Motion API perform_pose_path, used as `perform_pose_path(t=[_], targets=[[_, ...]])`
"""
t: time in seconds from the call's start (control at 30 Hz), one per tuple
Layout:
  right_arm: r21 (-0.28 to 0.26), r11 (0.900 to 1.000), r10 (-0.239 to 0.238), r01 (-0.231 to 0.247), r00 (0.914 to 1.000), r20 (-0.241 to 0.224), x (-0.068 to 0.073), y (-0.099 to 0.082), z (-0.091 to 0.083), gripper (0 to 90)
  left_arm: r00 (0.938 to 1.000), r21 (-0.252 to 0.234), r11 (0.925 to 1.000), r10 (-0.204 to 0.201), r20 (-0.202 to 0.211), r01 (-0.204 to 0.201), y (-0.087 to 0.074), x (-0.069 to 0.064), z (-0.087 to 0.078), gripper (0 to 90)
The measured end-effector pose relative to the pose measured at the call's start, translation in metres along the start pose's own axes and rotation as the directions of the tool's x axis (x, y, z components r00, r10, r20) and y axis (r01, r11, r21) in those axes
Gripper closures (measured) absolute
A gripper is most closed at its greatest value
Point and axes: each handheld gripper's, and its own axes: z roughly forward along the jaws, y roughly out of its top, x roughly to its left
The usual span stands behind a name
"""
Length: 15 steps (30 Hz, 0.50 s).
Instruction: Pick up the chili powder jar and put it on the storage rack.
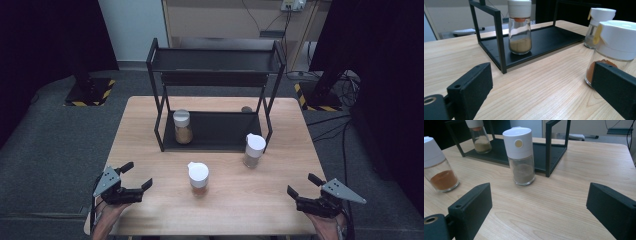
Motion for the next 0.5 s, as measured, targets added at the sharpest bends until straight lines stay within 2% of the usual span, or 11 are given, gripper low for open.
perform_pose_path(t=[0.27, 0.37, 0.43, 0.5], targets=[[-0.013, 0.9997, -0.020, 0.020, 0.9998, -0.005, 0.002, 0.003, -0.001, 6.9, 1.0000, 0.002, 1.0000, -0.007, 0.000, 0.007, 0.000, 0.000, 0.000, 3.0], [-0.007, 1.0000, -0.005, 0.005, 0.9999, -0.015, 0.002, 0.006, -0.002, 7.2, 1.0000, 0.006, 1.0000, -0.007, 0.003, 0.007, 0.000, 0.000, 0.001, 3.0], [-0.022, 0.9996, 0.015, -0.015, 0.9993, -0.034, 0.000, 0.007, -0.003, 7.4, 1.0000, 0.008, 1.0000, -0.005, 0.005, 0.005, 0.000, 0.000, 0.001, 3.0], [-0.022, 0.9997, 0.004, -0.005, 0.9993, -0.038, 0.002, 0.011, -0.004, 7.4, 1.0000, 0.009, 0.9999, -0.007, 0.005, 0.007, 0.000, 0.000, 0.001, 3.0]])
